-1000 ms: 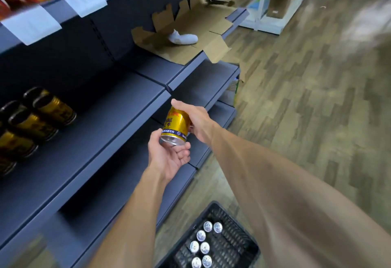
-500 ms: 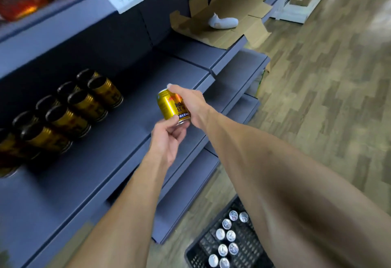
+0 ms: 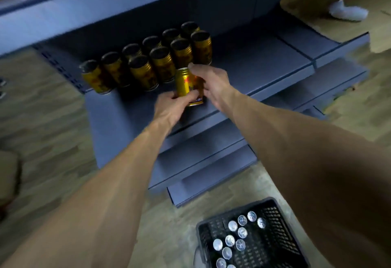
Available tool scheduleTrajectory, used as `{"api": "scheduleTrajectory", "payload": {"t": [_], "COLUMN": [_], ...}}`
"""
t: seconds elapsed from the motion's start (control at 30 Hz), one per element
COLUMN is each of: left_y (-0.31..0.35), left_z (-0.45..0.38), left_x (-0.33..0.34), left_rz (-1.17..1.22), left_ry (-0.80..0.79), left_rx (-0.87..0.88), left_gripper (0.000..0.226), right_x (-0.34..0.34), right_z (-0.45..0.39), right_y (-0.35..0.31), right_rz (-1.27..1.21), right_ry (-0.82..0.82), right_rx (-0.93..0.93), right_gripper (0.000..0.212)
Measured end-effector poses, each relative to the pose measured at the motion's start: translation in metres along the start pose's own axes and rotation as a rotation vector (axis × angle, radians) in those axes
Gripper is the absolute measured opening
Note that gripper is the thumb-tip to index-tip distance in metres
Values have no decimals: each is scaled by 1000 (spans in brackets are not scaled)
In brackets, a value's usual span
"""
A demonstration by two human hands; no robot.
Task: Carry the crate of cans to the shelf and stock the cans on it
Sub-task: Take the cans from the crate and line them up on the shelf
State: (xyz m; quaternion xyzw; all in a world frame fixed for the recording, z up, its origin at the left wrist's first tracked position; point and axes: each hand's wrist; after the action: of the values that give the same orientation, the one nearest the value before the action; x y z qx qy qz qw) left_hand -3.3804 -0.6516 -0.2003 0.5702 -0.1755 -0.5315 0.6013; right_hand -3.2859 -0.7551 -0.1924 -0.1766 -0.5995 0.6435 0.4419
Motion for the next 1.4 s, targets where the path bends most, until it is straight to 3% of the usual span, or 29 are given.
{"api": "scheduleTrajectory", "payload": {"t": [0.1,0.17,0.23,0.4,0.47,0.67,0.97,1.13,1.4], "left_y": [-10,-20,-32,-52,-56,-59,-66,-73,-78], "left_z": [-1,2,4,7,2,-17,-54,-65,-70], "left_x": [-33,-50,-65,-86,-95,-111,-130,-132,-124], "left_rz": [-31,-65,-101,-82,-85,-69,-38,-93,-124], "left_ry": [135,219,320,441,463,519,530,533,606], "left_rx": [-1,-13,-38,-66,-84,-68,-15,20,26], "left_gripper": [44,54,51,35,30,8,47,48,48], "right_x": [37,62,87,126,137,156,167,167,163], "right_z": [-7,-14,-19,-29,-33,-36,-56,-65,-58], "right_y": [7,15,24,42,48,56,76,78,88], "right_rz": [129,168,197,348,408,537,600,497,513], "right_ry": [-70,-101,-119,-90,-69,80,189,400,488], "right_rx": [-40,-56,-80,-123,-141,-150,-58,-116,-186], "right_gripper": [13,23,33,30,34,18,22,15,19]}}
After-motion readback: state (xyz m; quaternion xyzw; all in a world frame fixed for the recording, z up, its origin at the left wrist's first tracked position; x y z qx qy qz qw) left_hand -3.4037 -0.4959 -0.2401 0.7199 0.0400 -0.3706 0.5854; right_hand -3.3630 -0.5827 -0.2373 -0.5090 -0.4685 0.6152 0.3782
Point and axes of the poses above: each hand's wrist, its own z-axis away from the middle knuckle, its own x-axis out of the palm, y = z × x, and after that the axes turned 8 degrees about -y, right-handed
